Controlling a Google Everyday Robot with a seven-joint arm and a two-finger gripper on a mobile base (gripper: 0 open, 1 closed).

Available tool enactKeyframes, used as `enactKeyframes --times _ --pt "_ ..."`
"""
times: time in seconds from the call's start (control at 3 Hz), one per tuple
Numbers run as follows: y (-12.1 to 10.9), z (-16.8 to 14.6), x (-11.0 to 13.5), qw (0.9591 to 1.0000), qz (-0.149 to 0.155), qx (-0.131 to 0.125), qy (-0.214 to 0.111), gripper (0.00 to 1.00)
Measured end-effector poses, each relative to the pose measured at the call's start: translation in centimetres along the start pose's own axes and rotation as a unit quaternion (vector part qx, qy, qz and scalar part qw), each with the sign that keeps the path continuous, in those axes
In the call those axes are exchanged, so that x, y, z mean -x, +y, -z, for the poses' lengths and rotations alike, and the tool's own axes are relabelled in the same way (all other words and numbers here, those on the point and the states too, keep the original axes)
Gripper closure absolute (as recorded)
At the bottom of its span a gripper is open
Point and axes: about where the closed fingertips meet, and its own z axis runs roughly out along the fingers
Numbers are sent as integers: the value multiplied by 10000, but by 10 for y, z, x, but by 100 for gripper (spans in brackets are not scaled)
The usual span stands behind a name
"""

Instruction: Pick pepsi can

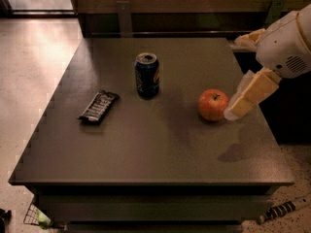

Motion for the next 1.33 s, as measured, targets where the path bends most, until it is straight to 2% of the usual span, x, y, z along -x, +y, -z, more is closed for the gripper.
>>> enactKeyframes --times 0.33,0.67,1.0,1.33 --pt "0 -45 33 9928 -217 144 -1173 0" --pt "4 -75 48 9836 -392 285 -1737 0" --pt "3 -106 69 9711 -385 363 -2328 0" --pt "-3 -138 94 9593 -174 250 -2808 0"
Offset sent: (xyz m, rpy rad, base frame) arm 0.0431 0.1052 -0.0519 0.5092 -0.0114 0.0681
